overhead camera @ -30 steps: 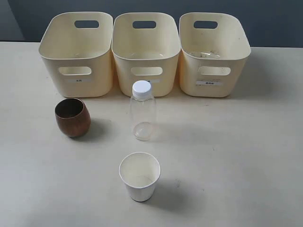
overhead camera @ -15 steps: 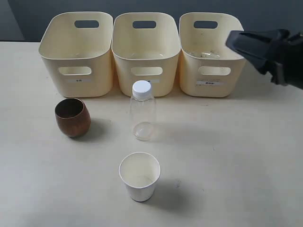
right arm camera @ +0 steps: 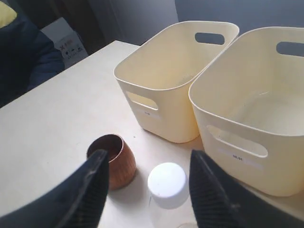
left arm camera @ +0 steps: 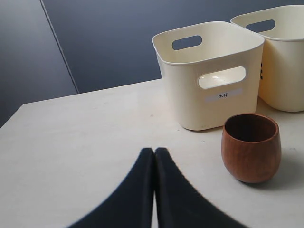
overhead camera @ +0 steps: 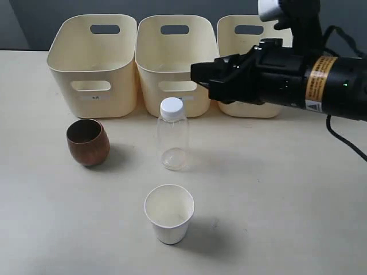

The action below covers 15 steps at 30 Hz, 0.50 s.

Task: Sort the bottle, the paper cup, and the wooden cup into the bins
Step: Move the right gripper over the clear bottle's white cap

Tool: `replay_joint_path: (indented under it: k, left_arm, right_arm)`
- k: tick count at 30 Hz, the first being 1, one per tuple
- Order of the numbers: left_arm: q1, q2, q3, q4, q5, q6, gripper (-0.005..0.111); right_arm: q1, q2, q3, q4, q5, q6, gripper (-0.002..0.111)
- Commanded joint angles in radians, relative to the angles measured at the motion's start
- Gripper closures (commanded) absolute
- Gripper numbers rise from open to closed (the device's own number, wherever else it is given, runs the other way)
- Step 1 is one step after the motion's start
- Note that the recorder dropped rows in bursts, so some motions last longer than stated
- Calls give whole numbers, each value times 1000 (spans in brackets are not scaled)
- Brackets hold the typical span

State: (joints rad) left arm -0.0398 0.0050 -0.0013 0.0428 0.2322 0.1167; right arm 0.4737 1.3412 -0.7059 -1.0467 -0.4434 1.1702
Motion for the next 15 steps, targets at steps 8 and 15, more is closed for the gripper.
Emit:
replay_joint_path:
  k: [8, 15]
  left_arm:
    - [-3, -5, 1, 1, -1, -2, 107]
    - [-3, -5, 1, 1, -1, -2, 107]
  right_arm:
    - [71, 168, -66, 52, 62, -73, 34]
    - [76, 253, -113, 74, 68, -73, 35]
